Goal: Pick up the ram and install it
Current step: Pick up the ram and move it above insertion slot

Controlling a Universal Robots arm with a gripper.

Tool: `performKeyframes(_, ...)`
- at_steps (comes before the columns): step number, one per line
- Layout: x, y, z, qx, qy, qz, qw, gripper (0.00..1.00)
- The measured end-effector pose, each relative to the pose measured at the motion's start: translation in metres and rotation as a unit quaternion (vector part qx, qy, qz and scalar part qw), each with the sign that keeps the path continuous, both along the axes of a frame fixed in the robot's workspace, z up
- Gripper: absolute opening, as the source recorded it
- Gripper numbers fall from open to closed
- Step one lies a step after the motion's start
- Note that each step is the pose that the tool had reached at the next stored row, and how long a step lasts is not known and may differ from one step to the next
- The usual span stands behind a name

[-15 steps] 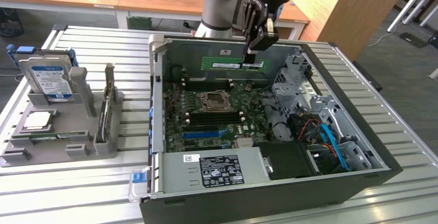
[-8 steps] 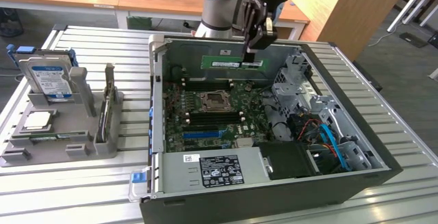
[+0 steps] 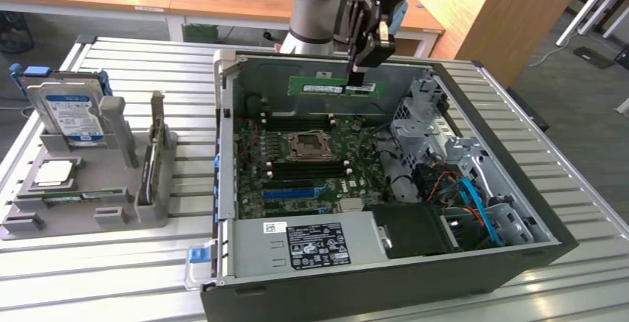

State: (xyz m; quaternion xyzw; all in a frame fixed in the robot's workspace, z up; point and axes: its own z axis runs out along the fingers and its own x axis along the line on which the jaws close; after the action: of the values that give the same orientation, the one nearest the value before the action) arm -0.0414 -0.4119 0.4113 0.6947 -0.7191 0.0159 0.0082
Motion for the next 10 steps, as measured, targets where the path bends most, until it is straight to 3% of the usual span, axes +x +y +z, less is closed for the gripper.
performKeyframes(3,0.0000,0.0000,-0.0005,0.0005,-0.0002,0.000,1.0000,0.12)
performKeyframes(6,-0.0001,0.0000,-0.0031,0.0039,-0.0011,0.000,1.0000,0.12)
performKeyframes(10,-0.0001,-0.0001,-0.0056,0.0056,-0.0016,0.000,1.0000,0.12)
